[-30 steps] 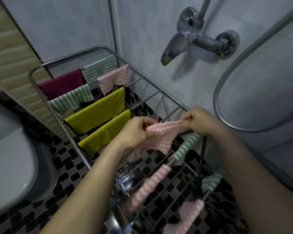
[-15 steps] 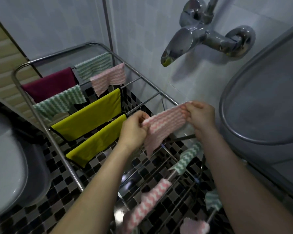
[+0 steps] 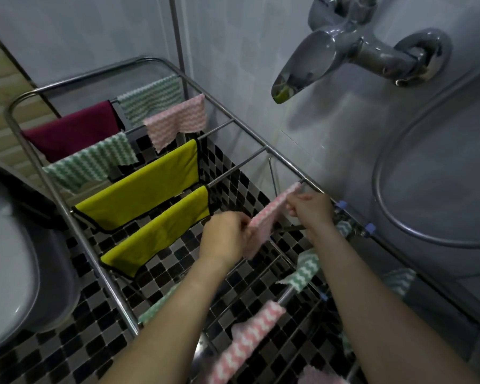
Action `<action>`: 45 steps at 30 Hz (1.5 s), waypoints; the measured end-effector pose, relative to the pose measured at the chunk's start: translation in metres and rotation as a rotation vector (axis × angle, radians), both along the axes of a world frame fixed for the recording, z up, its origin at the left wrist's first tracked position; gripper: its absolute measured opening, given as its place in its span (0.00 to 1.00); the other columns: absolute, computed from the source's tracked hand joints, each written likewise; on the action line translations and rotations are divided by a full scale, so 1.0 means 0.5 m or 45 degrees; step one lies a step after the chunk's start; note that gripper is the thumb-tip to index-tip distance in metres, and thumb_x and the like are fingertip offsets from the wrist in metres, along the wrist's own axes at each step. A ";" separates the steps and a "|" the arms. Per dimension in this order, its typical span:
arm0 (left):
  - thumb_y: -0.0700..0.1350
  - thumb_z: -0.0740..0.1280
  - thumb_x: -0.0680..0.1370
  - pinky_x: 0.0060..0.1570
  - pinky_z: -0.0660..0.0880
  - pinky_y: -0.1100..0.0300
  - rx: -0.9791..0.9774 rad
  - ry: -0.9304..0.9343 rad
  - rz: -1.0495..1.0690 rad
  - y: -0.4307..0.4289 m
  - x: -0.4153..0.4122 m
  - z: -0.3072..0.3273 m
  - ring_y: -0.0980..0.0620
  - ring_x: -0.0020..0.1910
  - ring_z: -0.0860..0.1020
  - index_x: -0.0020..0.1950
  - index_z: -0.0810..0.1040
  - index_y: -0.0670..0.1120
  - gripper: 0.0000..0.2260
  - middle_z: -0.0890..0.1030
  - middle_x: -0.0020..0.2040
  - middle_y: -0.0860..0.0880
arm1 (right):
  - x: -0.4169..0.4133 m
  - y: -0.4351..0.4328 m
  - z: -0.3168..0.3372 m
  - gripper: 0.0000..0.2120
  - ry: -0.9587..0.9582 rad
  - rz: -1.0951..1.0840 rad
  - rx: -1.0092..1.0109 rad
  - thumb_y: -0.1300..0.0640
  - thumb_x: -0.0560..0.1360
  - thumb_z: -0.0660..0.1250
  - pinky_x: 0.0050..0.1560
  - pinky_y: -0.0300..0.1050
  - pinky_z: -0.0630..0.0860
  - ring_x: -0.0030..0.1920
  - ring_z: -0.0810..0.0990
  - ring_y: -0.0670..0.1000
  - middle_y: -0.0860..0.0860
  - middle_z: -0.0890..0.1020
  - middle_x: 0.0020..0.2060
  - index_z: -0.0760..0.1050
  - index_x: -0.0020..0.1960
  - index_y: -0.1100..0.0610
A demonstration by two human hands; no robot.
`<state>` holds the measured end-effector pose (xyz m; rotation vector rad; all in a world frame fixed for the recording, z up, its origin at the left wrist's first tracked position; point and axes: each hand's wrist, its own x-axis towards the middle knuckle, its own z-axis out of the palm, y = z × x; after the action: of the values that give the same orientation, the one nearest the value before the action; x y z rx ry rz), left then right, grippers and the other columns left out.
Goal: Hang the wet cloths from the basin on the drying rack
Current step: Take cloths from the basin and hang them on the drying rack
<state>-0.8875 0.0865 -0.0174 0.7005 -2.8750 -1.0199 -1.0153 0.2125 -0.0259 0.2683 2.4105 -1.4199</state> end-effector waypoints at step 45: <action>0.46 0.67 0.77 0.51 0.76 0.55 -0.320 0.022 0.248 -0.066 0.398 0.005 0.48 0.50 0.80 0.54 0.83 0.48 0.08 0.84 0.50 0.48 | 0.321 -0.097 0.037 0.13 0.638 1.248 0.582 0.63 0.76 0.64 0.59 0.52 0.75 0.56 0.79 0.57 0.56 0.83 0.54 0.81 0.58 0.56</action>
<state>-0.6887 0.0535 -0.0147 0.9207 -2.7806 -0.6254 -0.8549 0.1639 -0.0075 -1.1366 2.5612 -0.5075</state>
